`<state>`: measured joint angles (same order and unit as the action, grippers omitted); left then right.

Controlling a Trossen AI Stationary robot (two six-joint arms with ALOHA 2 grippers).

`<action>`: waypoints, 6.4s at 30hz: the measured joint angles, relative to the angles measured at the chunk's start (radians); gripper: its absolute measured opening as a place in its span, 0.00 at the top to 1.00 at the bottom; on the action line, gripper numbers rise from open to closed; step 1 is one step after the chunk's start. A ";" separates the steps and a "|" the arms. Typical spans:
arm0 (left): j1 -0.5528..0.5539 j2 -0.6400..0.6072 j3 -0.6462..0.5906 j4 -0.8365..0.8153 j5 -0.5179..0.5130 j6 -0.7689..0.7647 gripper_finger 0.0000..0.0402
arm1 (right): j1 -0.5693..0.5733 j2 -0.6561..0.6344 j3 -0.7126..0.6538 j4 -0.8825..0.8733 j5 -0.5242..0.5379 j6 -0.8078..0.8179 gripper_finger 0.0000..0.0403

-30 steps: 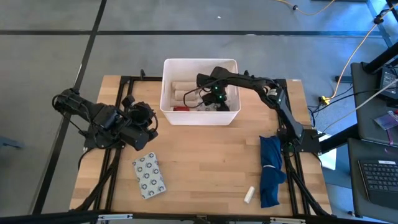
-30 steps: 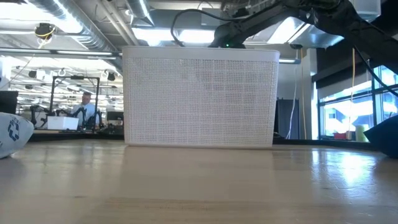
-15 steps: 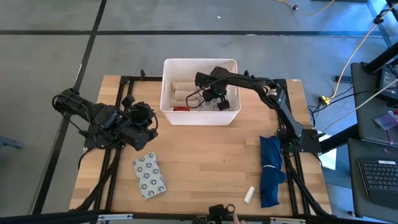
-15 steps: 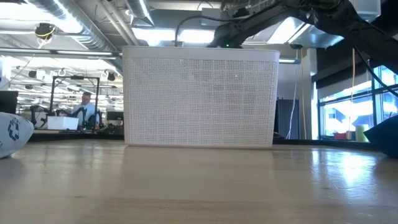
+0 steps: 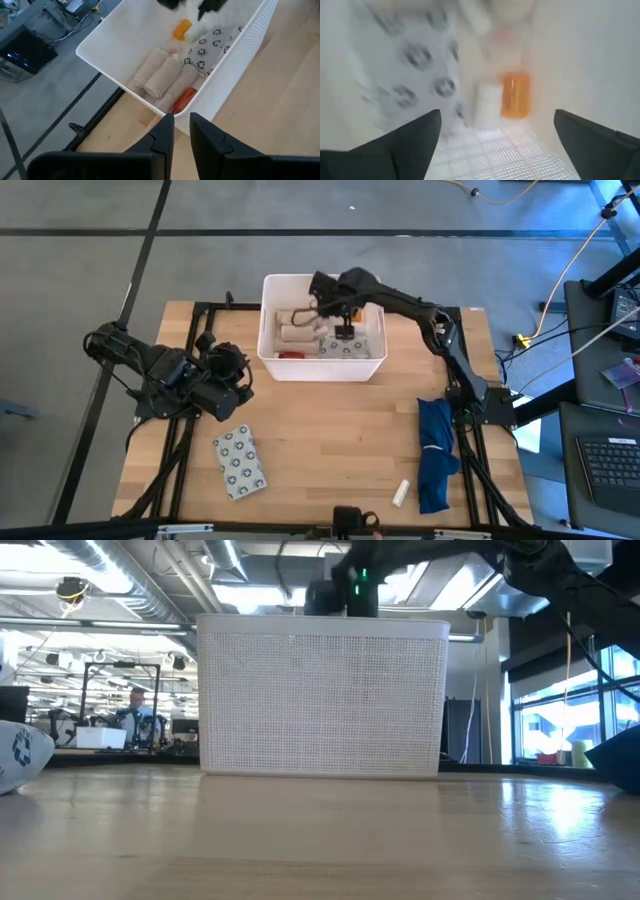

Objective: Pick & place medical supplies in basket/bin
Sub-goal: Put the white mailer bag into the white bin

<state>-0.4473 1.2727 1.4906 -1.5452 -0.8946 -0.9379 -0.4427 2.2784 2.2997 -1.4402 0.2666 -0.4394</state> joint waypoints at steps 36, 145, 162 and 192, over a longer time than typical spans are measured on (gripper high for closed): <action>-0.418 0.085 -0.388 0.367 0.885 -0.563 0.99 | 0.558 -0.255 -0.259 0.802 -0.476 0.806 0.04; 0.057 -0.505 -0.820 1.754 0.790 0.474 0.78 | 0.324 -0.757 -0.552 0.900 -0.154 0.658 0.56; 0.059 -0.512 -0.820 1.654 0.479 0.529 0.78 | -0.171 -0.476 -0.355 0.481 -0.642 0.176 0.56; 0.099 -0.512 -0.821 1.628 0.362 0.513 0.78 | -0.164 -0.118 -0.354 0.154 -0.803 -0.123 0.51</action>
<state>-0.3482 0.7605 0.6701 0.0825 -0.5323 -0.4245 -0.6065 2.1606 1.9453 -1.2862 -0.5362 -0.5621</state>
